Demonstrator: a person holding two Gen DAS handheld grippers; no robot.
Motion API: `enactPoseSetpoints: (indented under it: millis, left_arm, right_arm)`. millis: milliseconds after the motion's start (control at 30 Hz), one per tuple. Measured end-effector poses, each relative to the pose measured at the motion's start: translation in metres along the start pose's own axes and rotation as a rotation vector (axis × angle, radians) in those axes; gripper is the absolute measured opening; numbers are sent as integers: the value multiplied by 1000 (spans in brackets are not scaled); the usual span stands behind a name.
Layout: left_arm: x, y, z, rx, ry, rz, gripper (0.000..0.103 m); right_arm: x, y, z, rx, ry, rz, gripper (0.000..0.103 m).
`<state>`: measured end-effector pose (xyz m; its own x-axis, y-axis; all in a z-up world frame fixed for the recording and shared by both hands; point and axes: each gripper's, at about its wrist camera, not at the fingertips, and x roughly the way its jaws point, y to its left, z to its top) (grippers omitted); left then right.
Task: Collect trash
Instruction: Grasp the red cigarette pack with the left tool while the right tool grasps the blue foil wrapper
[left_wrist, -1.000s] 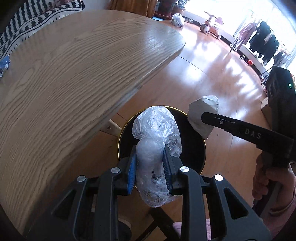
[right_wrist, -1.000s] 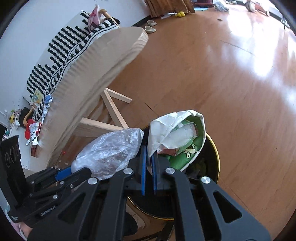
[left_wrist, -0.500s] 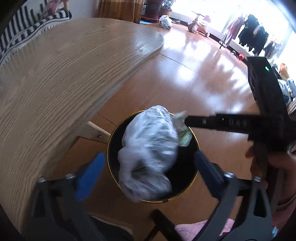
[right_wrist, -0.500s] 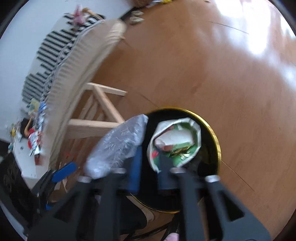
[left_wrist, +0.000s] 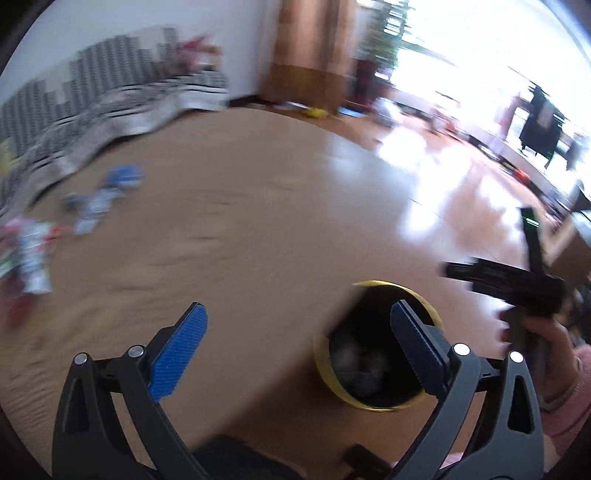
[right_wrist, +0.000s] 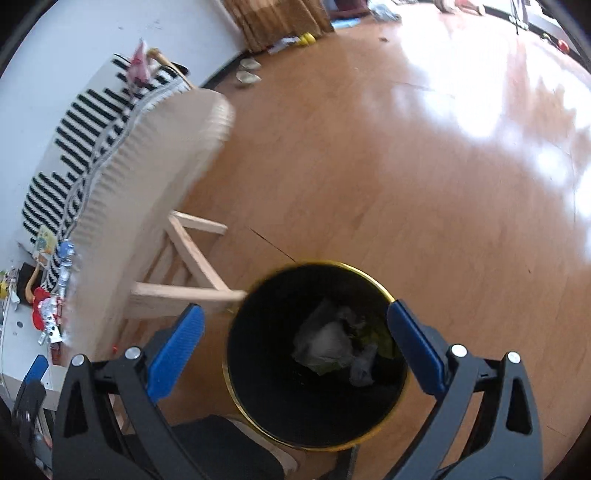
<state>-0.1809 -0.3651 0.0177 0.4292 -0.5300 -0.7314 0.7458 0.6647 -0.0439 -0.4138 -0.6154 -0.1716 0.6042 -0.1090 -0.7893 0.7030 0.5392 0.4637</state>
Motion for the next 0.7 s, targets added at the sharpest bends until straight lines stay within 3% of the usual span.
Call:
enactPoseSetpoints:
  millis: [200, 400, 567, 700]
  left_arm:
    - [-46, 111, -13, -246, -63, 226, 97]
    - [-73, 220, -45, -421, -53, 414, 97]
    - [-58, 277, -44, -500, 3, 512, 97]
    - [-32, 301, -33, -509, 24, 474, 96]
  right_arm:
    - [-18, 83, 6, -169, -115, 67, 96]
    - [3, 181, -4, -371, -103, 123, 96]
    - [44, 271, -15, -444, -26, 232, 96]
    - [70, 327, -28, -485, 24, 306, 96]
